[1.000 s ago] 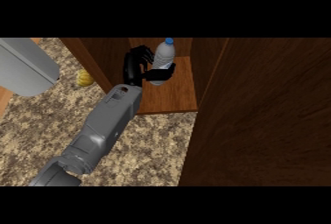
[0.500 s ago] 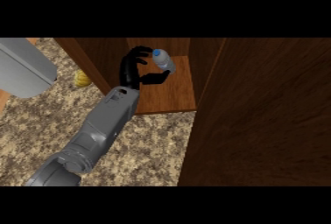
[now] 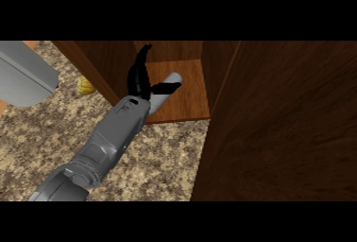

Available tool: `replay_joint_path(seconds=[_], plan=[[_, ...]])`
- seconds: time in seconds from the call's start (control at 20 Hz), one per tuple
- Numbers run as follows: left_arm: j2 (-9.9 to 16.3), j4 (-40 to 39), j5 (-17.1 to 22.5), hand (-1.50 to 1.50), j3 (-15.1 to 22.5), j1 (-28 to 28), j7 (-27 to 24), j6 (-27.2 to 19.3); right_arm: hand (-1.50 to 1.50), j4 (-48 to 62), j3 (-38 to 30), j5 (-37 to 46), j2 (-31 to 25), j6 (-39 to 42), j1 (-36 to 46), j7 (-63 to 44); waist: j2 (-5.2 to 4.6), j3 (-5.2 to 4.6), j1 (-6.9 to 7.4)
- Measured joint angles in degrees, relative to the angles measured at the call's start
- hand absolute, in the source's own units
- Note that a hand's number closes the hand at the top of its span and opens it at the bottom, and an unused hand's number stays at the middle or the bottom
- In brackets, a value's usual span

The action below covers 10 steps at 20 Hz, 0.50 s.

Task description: Pick up the bottled water, place it into the cabinet and close the cabinet

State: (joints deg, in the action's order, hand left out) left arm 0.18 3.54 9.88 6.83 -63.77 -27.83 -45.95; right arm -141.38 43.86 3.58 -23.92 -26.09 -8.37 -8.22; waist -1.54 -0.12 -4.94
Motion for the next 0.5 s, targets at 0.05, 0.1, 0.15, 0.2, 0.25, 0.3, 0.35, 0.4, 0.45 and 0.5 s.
replay_joint_path(seconds=[0.05, 0.1, 0.15, 0.2, 0.25, 0.3, 0.35, 0.4, 0.45, 0.5], plan=[[0.0, 0.1, 0.0, -1.50, -0.1, 0.1, -0.2, 0.0, -1.50, -0.1, 0.2, 0.0, -0.1, -0.1, -0.3, 0.2, 0.01, 0.00, -0.02], [0.0, -0.1, 0.0, -1.50, -0.2, -0.3, 0.2, 0.0, -1.50, -0.1, -0.2, -0.1, -0.3, 0.1, -0.2, 0.2, 0.02, 0.01, 0.10], [0.1, 0.1, 0.1, -1.50, -0.4, -0.4, 0.2, 0.5, -1.50, -0.1, -0.3, -0.2, -0.3, 0.2, 0.0, 0.2, -0.03, 0.00, 0.13], [0.1, 0.5, 0.2, -1.50, -0.5, -0.1, -0.6, 0.8, -1.50, -0.2, -0.5, -0.3, -0.5, 0.3, 0.0, 0.0, -0.02, 0.00, 0.16], [0.2, 0.7, 0.3, -1.50, -0.7, -0.3, -0.7, 1.4, -1.50, -0.3, -0.3, -0.4, -0.6, 0.3, -0.2, 0.2, 0.03, 0.00, 0.14], [0.2, 1.1, 0.4, -1.50, -1.0, 0.0, -1.4, 2.0, -1.50, -0.3, -0.3, -0.4, -0.6, 0.2, -0.1, 0.1, 0.02, -0.01, 0.18], [0.4, 1.4, 0.4, -1.50, -1.1, -0.2, -1.8, 2.8, -1.50, -0.3, -0.2, -0.4, -0.6, 0.2, -0.1, 0.2, -0.02, -0.02, 0.09], [0.5, 1.9, 0.6, -1.50, -1.3, -0.1, -2.5, 4.1, -1.50, -0.4, -0.2, -0.4, -0.7, 0.0, -0.2, 0.0, 0.08, -0.02, 0.22], [0.3, 3.0, 1.1, 1.50, -1.8, 0.2, -3.6, 5.3, -1.50, -0.3, -0.3, -0.5, -0.6, 0.0, 0.2, -0.2, 0.11, -0.04, 0.36], [0.3, 4.0, 1.6, 1.50, -2.3, 0.5, -4.9, 7.1, -1.50, -0.3, -0.3, -0.5, -0.5, -0.1, 0.3, -0.4, 0.19, -0.04, 0.59]])
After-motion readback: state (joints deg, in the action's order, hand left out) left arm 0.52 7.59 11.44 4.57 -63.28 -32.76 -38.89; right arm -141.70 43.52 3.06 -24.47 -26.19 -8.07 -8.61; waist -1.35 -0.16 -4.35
